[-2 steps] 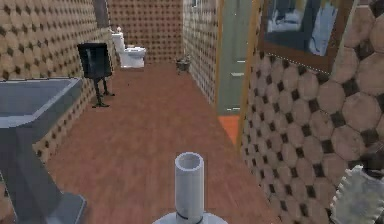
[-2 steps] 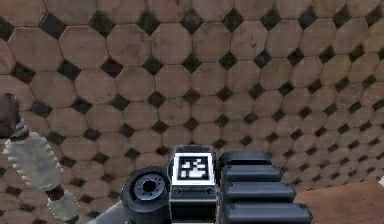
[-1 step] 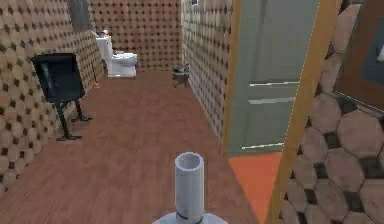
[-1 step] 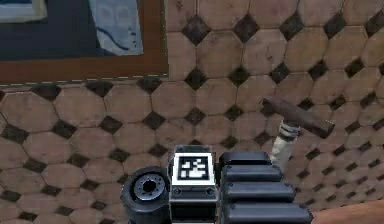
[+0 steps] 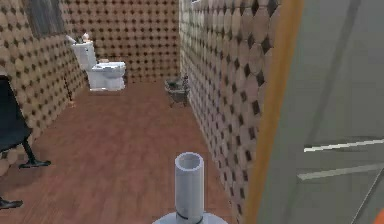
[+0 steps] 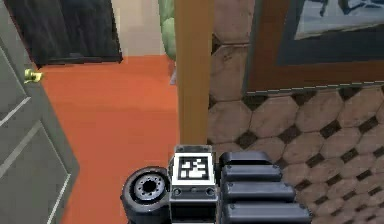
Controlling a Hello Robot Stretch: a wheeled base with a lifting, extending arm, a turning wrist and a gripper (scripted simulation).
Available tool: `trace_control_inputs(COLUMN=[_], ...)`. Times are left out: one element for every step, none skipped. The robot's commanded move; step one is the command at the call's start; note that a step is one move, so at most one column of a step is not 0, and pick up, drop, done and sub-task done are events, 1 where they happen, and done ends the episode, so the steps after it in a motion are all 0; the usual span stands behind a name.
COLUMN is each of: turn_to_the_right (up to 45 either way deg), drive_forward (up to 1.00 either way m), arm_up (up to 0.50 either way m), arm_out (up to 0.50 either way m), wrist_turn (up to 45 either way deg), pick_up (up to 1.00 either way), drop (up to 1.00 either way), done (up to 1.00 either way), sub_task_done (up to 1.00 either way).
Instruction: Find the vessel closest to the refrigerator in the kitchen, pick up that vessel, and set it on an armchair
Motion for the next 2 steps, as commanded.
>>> trace_control_inputs(turn_to_the_right=[-45.0, 0.0], drive_forward=[0.0, 0.05], arm_up=[0.0, 0.0], arm_out=[0.0, 0.0], wrist_turn=[0.0, 0.0], pick_up=[0.0, 0.0], drop=[0.0, 0.0], done=[0.0, 0.0], sub_task_done=[0.0, 0.0])
